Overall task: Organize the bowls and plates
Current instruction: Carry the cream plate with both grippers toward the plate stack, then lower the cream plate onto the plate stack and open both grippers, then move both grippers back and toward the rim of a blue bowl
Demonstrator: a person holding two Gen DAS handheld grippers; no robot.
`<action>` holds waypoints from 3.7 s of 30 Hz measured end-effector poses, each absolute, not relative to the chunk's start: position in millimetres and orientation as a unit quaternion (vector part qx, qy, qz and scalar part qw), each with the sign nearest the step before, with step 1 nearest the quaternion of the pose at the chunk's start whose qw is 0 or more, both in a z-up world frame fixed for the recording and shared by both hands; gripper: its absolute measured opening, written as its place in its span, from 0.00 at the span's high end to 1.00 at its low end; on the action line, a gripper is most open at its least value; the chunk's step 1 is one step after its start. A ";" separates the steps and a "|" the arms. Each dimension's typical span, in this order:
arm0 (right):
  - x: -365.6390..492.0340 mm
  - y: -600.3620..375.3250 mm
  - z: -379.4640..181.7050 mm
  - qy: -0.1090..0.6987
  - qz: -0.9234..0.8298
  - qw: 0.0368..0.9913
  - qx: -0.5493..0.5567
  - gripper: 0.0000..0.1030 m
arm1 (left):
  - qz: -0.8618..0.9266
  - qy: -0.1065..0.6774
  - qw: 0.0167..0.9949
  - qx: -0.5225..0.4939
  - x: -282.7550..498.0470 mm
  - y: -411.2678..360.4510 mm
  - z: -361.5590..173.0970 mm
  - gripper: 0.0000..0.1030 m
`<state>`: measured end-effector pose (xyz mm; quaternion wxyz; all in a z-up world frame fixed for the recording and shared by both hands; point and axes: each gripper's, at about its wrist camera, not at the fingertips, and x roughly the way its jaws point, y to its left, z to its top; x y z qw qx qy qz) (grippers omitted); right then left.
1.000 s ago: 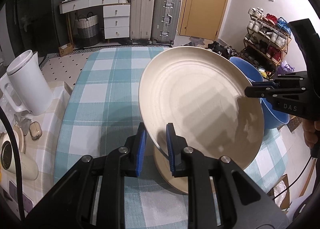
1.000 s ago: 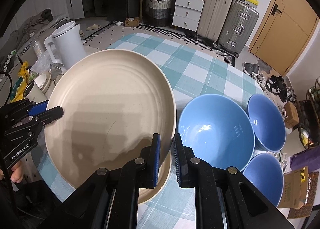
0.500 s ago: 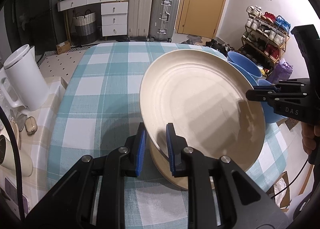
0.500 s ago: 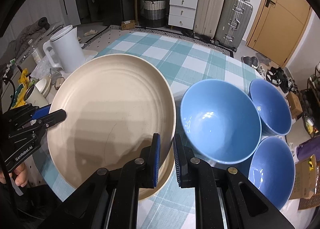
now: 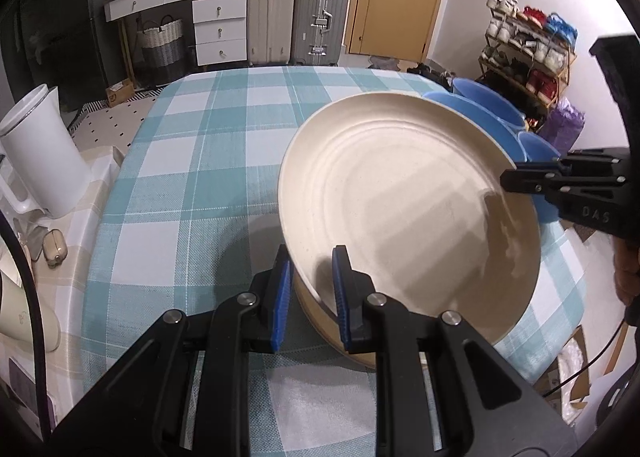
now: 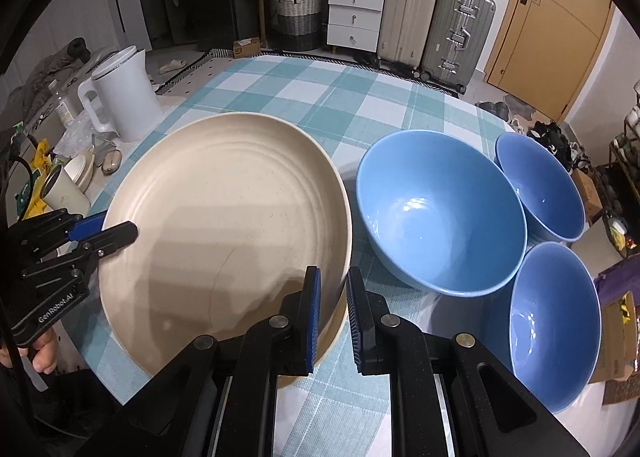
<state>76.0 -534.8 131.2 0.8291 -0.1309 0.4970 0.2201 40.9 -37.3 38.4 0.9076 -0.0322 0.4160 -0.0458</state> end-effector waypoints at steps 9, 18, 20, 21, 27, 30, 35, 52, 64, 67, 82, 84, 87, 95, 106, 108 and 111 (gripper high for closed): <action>78.2 -536.3 112.6 0.510 0.209 0.825 -0.125 0.87 | -0.037 0.424 0.905 -0.006 51.8 -44.8 22.8 0.85; 79.5 -535.5 94.5 0.522 0.208 0.817 -0.127 0.87 | -0.040 0.442 0.896 0.002 62.0 -43.5 3.6 0.84; 78.2 -533.4 90.8 0.524 0.206 0.815 -0.132 0.87 | -0.036 0.445 0.895 0.004 63.5 -43.1 0.2 0.84; 77.0 -532.2 89.4 0.526 0.206 0.814 -0.136 0.87 | -0.035 0.446 0.894 0.005 64.3 -42.7 -1.3 0.84; 75.6 -525.3 81.6 0.533 0.197 0.808 -0.154 0.87 | -0.036 0.456 0.889 0.007 67.5 -40.6 -10.1 0.84; 75.2 -524.7 80.3 0.535 0.194 0.807 -0.158 0.87 | -0.036 0.458 0.888 0.011 68.7 -42.5 -13.5 0.83; 71.4 -522.2 77.7 0.539 0.186 0.803 -0.172 0.85 | -0.034 0.462 0.886 0.027 69.5 -48.1 -19.0 0.82; 69.0 -520.3 64.5 0.538 0.176 0.800 -0.201 0.85 | -0.029 0.463 0.884 0.062 69.3 -59.6 -27.1 0.79; 67.3 -522.6 67.7 0.531 0.193 0.802 -0.196 0.85 | -0.031 0.471 0.879 0.065 70.1 -58.3 -30.9 0.77; 67.0 -525.3 69.0 0.533 0.196 0.801 -0.189 0.85 | -0.034 0.475 0.878 0.058 70.6 -56.4 -30.9 0.75; 57.9 -528.3 89.3 0.511 0.251 0.811 -0.134 0.49 | -0.081 0.433 0.896 -0.056 58.9 -31.9 11.7 0.18; 57.0 -532.2 97.4 0.502 0.250 0.818 -0.127 0.38 | -0.086 0.425 0.898 -0.069 57.4 -29.4 20.5 0.10; 56.9 -541.0 111.4 0.484 0.254 0.830 -0.106 0.15 | -0.092 0.413 0.902 -0.083 57.8 -28.0 34.0 0.01; 57.4 -577.1 160.4 0.431 0.228 0.871 -0.058 0.01 | -0.104 0.394 0.910 -0.081 69.6 -40.1 71.8 0.01; 58.4 -632.1 227.3 0.379 0.200 0.903 -0.024 0.01 | -0.122 0.363 0.922 -0.057 94.9 -78.0 124.5 0.01; 59.8 -642.0 236.2 0.374 0.196 0.906 -0.018 0.01 | -0.129 0.359 0.923 -0.047 99.4 -90.0 133.5 0.01; 61.1 -657.5 249.4 0.362 0.187 0.913 -0.014 0.01 | -0.134 0.354 0.925 -0.032 106.5 -107.0 144.7 0.01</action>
